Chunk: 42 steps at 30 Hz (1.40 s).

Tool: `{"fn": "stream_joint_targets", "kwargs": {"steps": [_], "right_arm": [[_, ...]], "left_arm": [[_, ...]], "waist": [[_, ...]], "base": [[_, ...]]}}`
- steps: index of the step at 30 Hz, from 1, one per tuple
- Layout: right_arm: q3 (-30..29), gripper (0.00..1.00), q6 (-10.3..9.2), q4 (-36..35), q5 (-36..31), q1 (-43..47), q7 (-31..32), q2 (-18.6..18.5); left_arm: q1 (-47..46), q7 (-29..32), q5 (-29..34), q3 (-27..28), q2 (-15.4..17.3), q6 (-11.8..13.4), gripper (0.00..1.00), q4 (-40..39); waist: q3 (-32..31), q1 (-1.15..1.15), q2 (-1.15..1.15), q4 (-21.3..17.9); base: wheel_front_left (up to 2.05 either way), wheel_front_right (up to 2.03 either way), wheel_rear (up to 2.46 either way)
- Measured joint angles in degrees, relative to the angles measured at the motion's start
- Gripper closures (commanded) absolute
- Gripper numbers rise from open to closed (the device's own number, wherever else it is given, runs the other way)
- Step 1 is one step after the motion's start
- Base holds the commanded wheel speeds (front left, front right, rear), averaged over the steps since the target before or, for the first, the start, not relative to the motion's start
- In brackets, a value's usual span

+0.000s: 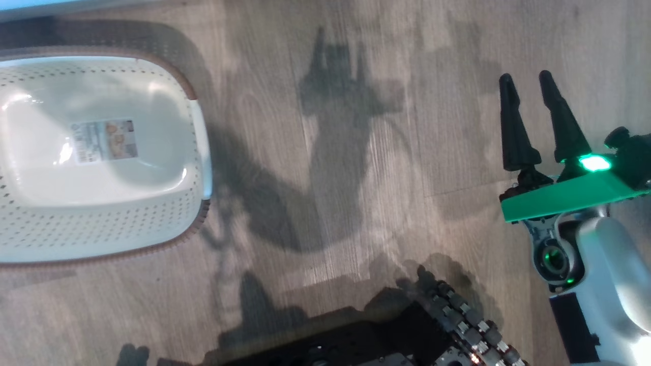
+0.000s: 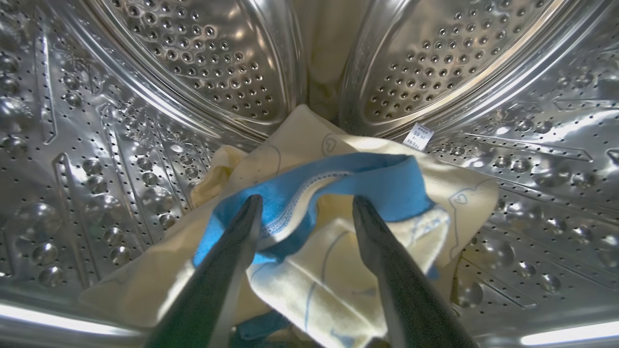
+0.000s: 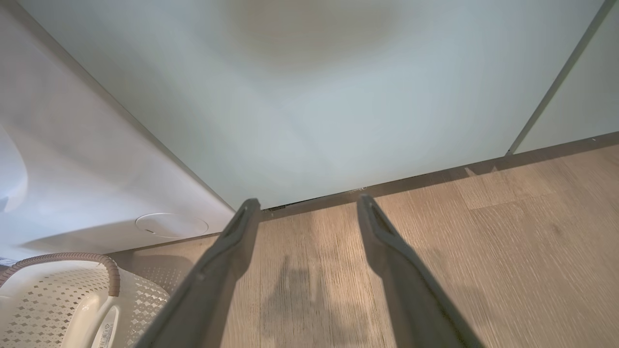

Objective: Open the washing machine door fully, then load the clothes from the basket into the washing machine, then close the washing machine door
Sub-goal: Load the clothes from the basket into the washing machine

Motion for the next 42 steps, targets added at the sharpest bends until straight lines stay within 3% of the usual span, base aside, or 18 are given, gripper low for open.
{"fn": "stream_joint_targets", "kwargs": {"steps": [12,19,29,42], "right_arm": [[-3.36,0.0,0.0,0.11,-2.75,0.15,0.0,-0.01],[-5.16,0.0,0.0,0.21,-4.22,0.81,0.0,-0.05],[-8.54,0.0,0.0,-0.47,-5.7,4.29,0.1,-0.74],[-13.72,0.0,0.0,-4.94,-8.67,9.86,4.14,-2.23]], "left_arm": [[9.42,-3.07,-3.53,0.68,-1.49,-0.08,0.0,-5.67],[17.36,-5.79,-5.45,1.58,-1.82,1.43,0.0,-11.37],[33.9,-10.27,-6.98,3.05,-2.25,6.57,0.0,-24.26],[60.01,-17.69,-8.26,5.16,-4.49,16.13,0.0,-41.92]], "waist": [[-3.37,0.0,0.0,4.16],[-5.8,0.0,0.0,6.07],[-10.53,-0.01,0.0,8.7],[-18.85,-0.01,0.0,12.89]], "base": [[0.0,0.0,0.0],[0.0,0.0,0.0],[0.0,0.0,0.0],[0.0,0.0,0.0]]}}
